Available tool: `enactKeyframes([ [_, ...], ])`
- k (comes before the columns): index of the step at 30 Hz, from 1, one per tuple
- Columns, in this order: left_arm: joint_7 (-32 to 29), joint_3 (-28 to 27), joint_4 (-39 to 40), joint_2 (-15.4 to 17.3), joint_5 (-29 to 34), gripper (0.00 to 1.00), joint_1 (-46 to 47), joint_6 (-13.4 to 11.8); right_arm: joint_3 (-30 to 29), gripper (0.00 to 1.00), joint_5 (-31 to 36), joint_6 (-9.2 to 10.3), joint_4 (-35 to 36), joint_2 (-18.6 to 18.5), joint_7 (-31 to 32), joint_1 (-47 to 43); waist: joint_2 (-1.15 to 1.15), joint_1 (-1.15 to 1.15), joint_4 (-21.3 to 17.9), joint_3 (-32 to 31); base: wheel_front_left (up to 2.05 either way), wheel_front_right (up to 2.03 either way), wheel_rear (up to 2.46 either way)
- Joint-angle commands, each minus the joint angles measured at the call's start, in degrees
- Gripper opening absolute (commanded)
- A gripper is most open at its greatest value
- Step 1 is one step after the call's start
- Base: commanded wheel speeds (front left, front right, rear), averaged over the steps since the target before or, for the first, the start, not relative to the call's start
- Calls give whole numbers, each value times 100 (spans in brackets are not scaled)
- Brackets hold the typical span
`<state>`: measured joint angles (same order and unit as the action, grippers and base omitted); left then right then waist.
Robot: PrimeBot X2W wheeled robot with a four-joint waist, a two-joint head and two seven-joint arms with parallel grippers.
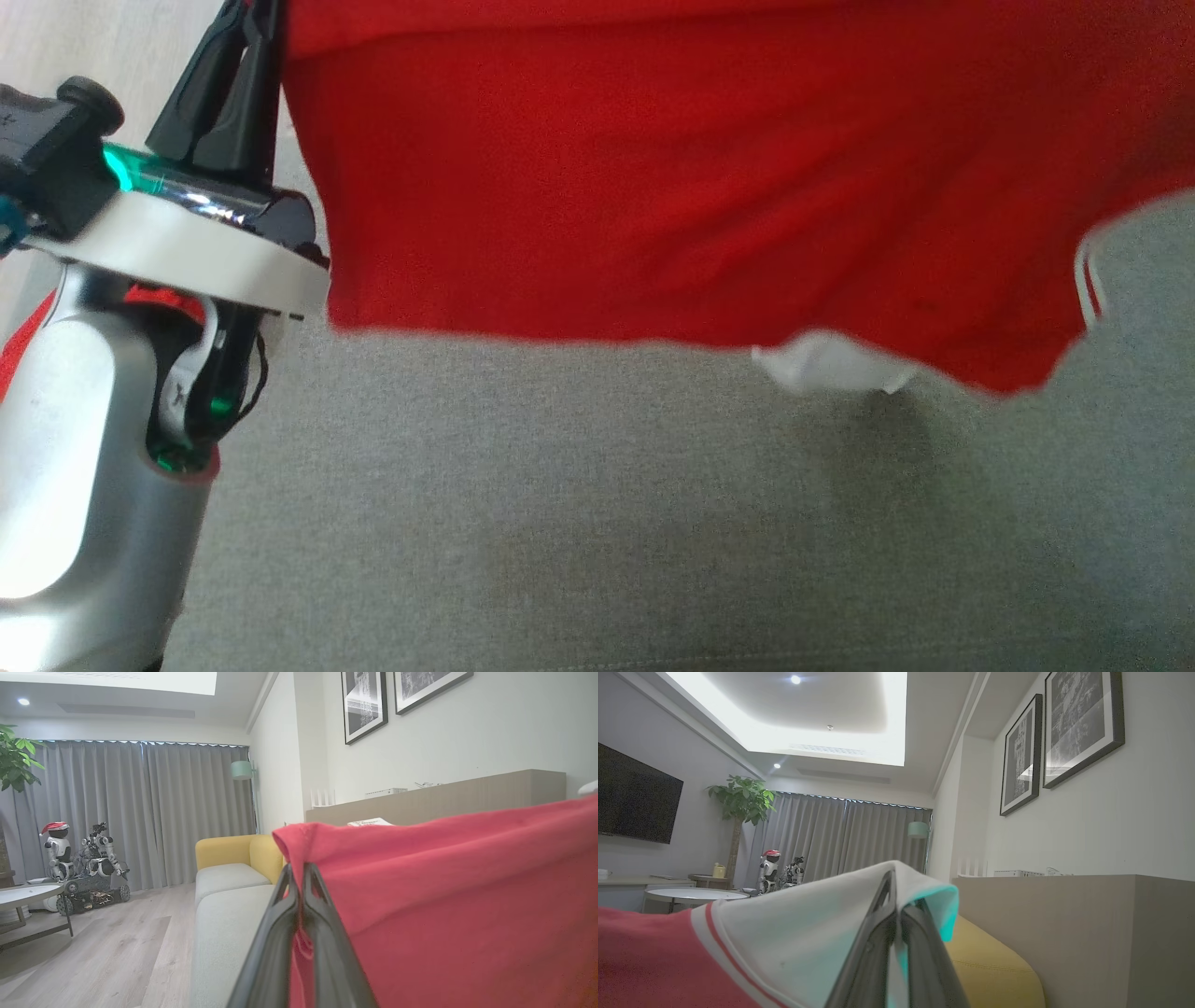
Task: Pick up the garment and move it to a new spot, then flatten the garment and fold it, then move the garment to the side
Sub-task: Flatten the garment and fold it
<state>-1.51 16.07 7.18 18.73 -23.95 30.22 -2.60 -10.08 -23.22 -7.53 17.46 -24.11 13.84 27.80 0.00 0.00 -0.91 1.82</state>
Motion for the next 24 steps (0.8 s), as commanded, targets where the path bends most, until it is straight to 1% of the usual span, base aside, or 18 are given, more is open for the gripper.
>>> enactKeyframes([
  [1,-79,-289,286,251,-55,0,186,-70,48,0,-96,4,140,-106,82,155,0,0,-2,-17,0,0,0],
  [5,-133,-264,297,286,-18,0,179,-95,130,0,-198,4,23,-79,126,233,0,0,-9,13,0,0,0],
  [8,-82,-248,172,198,-95,0,316,-68,235,0,-303,4,-220,-84,133,437,0,0,10,132,0,0,0],
  [11,65,-214,-186,88,-112,0,651,-2,454,0,-440,4,-598,-104,103,821,0,0,39,308,0,0,0],
  [14,295,-155,-786,-108,-124,0,1139,84,759,0,-545,4,-1165,-113,-11,1418,0,0,83,479,0,0,0],
  [17,600,-80,-1556,-315,-93,0,1743,206,1165,0,-613,4,-1873,-126,-201,2158,0,0,134,633,0,0,0],
  [21,1115,-62,-2691,-624,-80,0,2666,341,1654,0,-721,4,-2934,-110,-620,3326,0,0,222,871,0,0,0],
  [24,1420,-124,-3587,-798,-82,0,3297,405,2032,0,-782,4,-3784,23,-1029,4122,0,0,230,990,0,0,0],
])
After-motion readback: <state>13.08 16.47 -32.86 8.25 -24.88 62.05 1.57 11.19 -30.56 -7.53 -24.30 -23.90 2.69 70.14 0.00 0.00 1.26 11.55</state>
